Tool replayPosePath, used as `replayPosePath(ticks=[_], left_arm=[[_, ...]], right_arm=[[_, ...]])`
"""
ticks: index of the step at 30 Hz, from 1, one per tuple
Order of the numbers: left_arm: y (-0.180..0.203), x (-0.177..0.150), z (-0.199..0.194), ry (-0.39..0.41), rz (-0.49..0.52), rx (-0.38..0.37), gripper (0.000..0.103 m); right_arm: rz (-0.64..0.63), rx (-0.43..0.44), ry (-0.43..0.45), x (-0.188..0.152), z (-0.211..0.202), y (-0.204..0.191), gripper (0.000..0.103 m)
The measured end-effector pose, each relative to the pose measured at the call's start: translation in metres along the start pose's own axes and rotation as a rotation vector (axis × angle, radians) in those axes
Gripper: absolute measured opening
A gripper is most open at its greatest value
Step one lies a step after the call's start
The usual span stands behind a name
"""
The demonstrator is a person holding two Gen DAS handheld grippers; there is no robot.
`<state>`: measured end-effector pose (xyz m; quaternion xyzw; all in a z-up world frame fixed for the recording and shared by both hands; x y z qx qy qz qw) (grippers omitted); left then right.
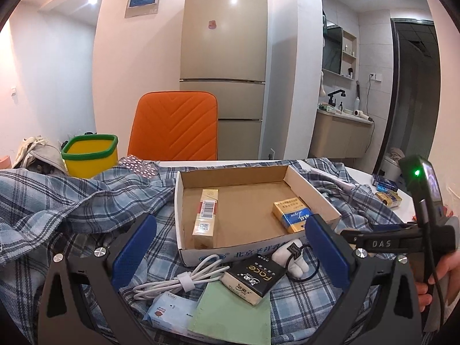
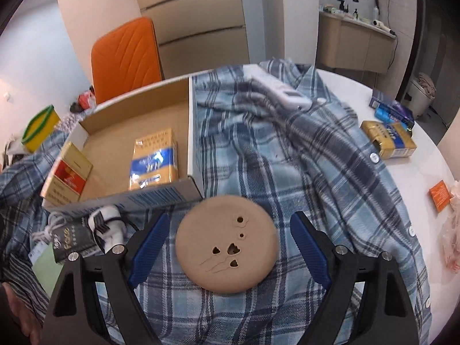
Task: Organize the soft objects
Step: 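Grasp the beige round coaster with the right gripper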
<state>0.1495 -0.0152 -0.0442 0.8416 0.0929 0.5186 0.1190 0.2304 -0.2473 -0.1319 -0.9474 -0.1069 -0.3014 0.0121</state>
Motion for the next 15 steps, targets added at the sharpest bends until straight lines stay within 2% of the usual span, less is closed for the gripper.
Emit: replayPosePath(ticks=[13,15], left_arm=[[0.000,0.000,0.003,-0.008,0.002,0.007,0.103],[-0.001,0.000,0.003,-0.008,0.001,0.006,0.103]], right_arm=[[-0.074,-0.015,-0.097,-0.008,0.018,-0.013,0.088],[-0.070,-0.016,-0.102,-0.009,0.019,-0.012,0.084]])
Point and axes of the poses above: each gripper's, at about its wrist camera, not at the fingertips, and z roughly the way its jaws point, y to its right, x to its top, the point moved 6 cm from there along z, roughly the way its jaws point, and after that the axes turned 15 degrees about -z, right-handed, at the moved point
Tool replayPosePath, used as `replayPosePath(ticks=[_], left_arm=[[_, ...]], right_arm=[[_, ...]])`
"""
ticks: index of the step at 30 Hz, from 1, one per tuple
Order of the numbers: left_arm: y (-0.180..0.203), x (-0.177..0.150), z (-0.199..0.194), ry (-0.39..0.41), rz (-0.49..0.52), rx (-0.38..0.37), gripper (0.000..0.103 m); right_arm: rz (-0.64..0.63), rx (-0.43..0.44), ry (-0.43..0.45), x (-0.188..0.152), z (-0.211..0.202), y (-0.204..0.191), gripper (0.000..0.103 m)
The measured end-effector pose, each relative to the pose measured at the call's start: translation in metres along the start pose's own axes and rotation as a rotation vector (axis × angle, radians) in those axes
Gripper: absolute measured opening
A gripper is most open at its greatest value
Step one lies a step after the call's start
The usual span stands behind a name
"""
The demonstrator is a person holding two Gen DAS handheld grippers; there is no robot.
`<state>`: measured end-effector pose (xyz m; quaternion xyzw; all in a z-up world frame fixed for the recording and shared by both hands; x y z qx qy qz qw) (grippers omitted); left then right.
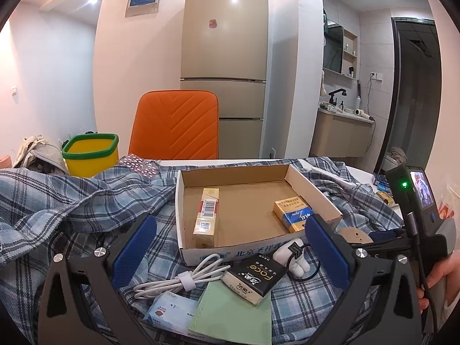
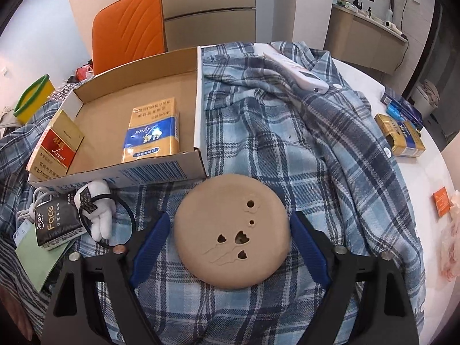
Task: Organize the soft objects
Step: 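Grasp the beige round coaster with the right gripper, then grasp the black Face tissue pack with the left gripper while the right gripper holds the coaster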
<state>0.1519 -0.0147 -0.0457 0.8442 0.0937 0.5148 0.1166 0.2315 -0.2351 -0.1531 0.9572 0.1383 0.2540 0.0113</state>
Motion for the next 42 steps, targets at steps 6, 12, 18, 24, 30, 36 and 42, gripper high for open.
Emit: replayPosePath(ticks=[6,12,18,24,30,36,42], left_arm=[[0.000,0.000,0.001,0.003,0.003,-0.002,0.103],[-0.002,-0.001,0.005,-0.025,-0.005,-0.006,0.103],[-0.005,-0.005,0.011,-0.092,0.029,-0.051,0.091],[0.017,-0.027,0.023,-0.162,0.245,-0.055,0.071],[0.018,-0.044,0.039,-0.268,0.298,-0.055,0.067],[0.012,-0.056,0.056,-0.384,0.277,-0.035,0.064],[0.008,-0.062,0.064,-0.477,0.234,-0.079,0.063]], right_arm=[[-0.010,-0.038,0.037,0.001,-0.009,0.000,0.081],[-0.016,-0.078,0.160,0.004,-0.037,0.000,0.081],[-0.060,-0.052,0.335,0.013,-0.074,-0.012,0.081],[-0.106,0.020,0.413,0.014,-0.095,-0.029,0.081],[-0.123,0.037,0.415,0.013,-0.097,-0.038,0.081],[-0.130,0.060,0.416,0.011,-0.096,-0.040,0.081],[-0.148,0.061,0.412,0.010,-0.095,-0.044,0.081]])
Point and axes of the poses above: each gripper's, at about its wrist camera, not at the fingertips, and z roughly the way its jaws point, y to its right, x to its top, the point moved 6 cm from there along z, roughly the way its jaws point, and after that the axes turned 15 degrees about -z, right-handed, at the moved point
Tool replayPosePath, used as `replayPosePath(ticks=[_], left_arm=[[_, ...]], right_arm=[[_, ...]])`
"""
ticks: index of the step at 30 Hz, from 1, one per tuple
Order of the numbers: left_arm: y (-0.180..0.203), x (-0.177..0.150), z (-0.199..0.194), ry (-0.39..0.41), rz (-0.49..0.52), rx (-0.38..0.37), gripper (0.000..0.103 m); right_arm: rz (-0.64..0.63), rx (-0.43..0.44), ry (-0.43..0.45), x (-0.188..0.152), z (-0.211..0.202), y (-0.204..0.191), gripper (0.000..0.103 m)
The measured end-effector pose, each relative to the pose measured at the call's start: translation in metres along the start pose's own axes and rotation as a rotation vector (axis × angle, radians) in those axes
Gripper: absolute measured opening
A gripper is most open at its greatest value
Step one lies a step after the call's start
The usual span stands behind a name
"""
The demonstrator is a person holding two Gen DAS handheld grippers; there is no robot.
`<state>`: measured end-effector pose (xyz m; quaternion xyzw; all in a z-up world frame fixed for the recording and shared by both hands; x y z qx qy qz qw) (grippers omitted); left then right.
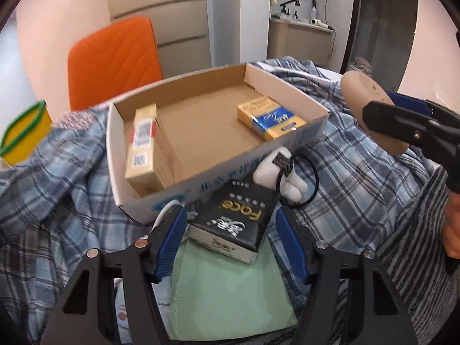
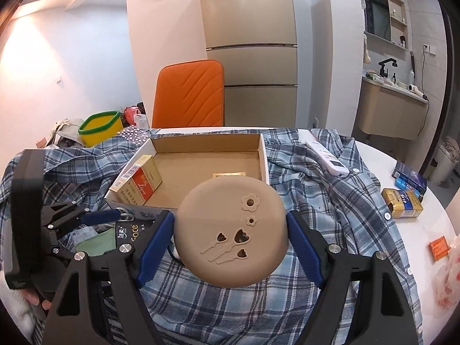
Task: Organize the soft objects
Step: 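Grasp the black Face tissue pack with the left gripper while the right gripper holds the coaster, then lift the tissue pack and coaster and carry them over the box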
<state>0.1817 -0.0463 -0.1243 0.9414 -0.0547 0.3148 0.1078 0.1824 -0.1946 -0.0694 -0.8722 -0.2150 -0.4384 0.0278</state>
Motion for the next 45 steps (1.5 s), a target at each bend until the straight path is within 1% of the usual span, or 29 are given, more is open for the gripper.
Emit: replayPosePath(ticks=[2,12,14,16,19,22,24,26,28,31,34,37,40,42,45], left_arm=[[0.001,-0.001,-0.001,0.000,0.003,-0.007,0.058],[0.004,-0.004,-0.002,-0.006,0.024,-0.006,0.051],[0.005,-0.004,-0.005,0.003,0.031,-0.012,0.050],[0.007,-0.004,-0.010,0.031,0.040,-0.019,0.050],[0.010,-0.003,-0.025,0.097,0.050,-0.034,0.049],[0.011,0.001,-0.042,0.189,0.046,-0.038,0.049],[0.010,0.005,-0.054,0.263,0.032,-0.027,0.049],[0.007,0.009,-0.067,0.357,0.015,0.002,0.050],[0.002,0.013,-0.081,0.443,-0.018,-0.001,0.050],[-0.011,0.017,-0.101,0.564,-0.083,0.035,0.050],[-0.015,0.020,-0.117,0.660,-0.100,0.045,0.050],[-0.011,0.020,-0.125,0.713,-0.082,0.052,0.050],[-0.013,0.020,-0.128,0.727,-0.074,0.068,0.050],[-0.016,0.022,-0.126,0.719,-0.080,0.064,0.050],[-0.018,0.023,-0.130,0.737,-0.083,0.050,0.050]], right_arm=[[-0.003,-0.009,0.001,0.000,0.000,0.000,0.081],[-0.002,-0.004,-0.012,-0.002,0.002,0.001,0.081],[0.000,-0.004,-0.013,-0.003,0.003,0.002,0.081],[0.002,-0.007,-0.015,-0.003,0.003,0.002,0.081],[0.000,-0.010,-0.011,-0.003,0.002,0.002,0.081],[0.005,-0.021,-0.002,-0.002,0.000,0.004,0.081],[0.016,-0.029,0.013,-0.001,-0.002,0.007,0.081],[0.029,-0.035,0.034,0.000,-0.006,0.009,0.081],[0.036,-0.044,0.063,0.003,-0.011,0.010,0.081],[0.023,-0.078,0.115,0.007,-0.020,0.010,0.081],[-0.005,-0.102,0.171,0.010,-0.030,0.004,0.081],[-0.042,-0.124,0.224,0.013,-0.039,-0.004,0.081],[-0.081,-0.121,0.276,0.016,-0.048,-0.014,0.081],[-0.102,-0.121,0.299,0.017,-0.052,-0.019,0.081],[-0.124,-0.118,0.317,0.017,-0.055,-0.025,0.081]])
Point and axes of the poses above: each gripper's, at about its wrist camera, not at the fingertips, and z roughly the way its jaws point, y to its right, x to its top, the point moved 6 cm from there along z, roughly the way its jaws point, and after that the axes turned 15 degrees about -z, right-handed, at the moved point
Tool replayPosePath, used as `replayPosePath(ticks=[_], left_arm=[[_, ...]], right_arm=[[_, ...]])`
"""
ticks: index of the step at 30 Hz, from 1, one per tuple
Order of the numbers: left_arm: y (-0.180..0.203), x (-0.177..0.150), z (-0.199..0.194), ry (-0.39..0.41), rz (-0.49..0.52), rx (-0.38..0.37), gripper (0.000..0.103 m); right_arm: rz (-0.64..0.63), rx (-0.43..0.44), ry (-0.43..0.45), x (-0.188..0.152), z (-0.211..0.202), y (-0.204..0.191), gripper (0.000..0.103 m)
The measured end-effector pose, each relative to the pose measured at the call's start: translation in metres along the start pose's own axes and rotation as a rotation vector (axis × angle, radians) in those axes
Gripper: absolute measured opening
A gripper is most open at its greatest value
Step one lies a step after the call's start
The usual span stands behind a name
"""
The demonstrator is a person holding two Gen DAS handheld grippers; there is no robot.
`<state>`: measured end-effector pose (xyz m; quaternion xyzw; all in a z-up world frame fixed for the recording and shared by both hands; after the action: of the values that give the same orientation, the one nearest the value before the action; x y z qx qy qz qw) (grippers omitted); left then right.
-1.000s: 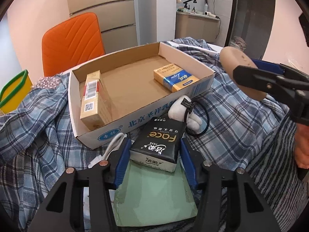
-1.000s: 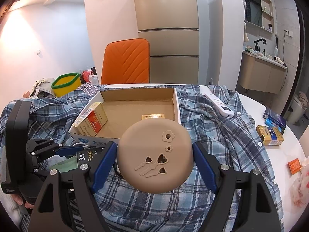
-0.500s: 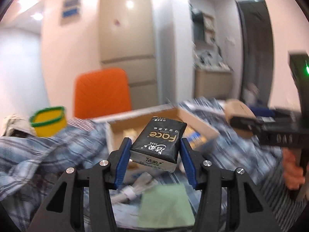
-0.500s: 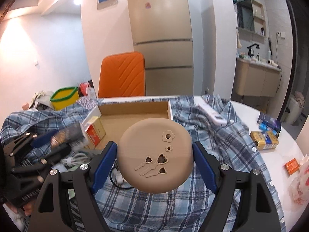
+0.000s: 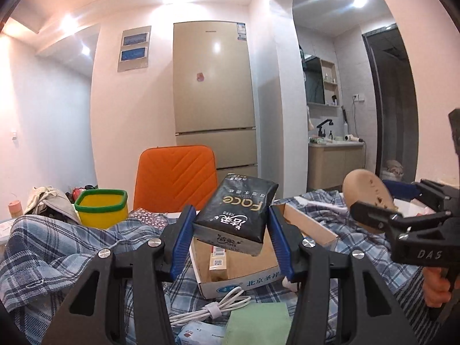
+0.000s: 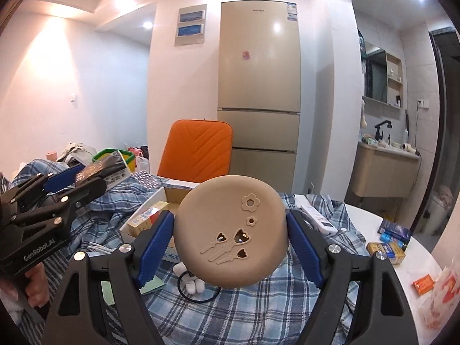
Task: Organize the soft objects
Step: 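Lift the tissue pack and coaster and carry them over the box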
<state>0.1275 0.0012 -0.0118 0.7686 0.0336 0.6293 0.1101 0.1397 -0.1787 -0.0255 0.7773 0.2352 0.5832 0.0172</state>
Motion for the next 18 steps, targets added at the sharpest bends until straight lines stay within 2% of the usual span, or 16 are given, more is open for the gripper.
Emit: replayPosePath(ticks=[7,12,18], left_arm=[[0.006,-0.002,-0.013,0.022,0.021,0.001,0.050],[0.010,0.013,-0.027,0.051,-0.020,-0.010,0.050],[0.018,0.037,-0.019,0.052,-0.050,-0.011,0.050]], right_arm=[[0.009,0.005,0.005,0.000,-0.002,0.001,0.081],[0.005,0.004,0.016,0.001,-0.004,0.000,0.081],[0.035,0.008,0.016,0.017,-0.004,0.005,0.081]])
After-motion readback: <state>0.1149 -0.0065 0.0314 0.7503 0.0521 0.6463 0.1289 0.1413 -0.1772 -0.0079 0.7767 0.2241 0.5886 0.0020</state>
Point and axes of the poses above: each gripper's, at about its wrist camera, not at the fingertips, and z roughly the way its jaws point, y to its right, x to its top, the point moved 6 cm from there along z, roughly the way its jaws point, and after that the axes turned 15 degrees about -z, right-handed, at the moved point
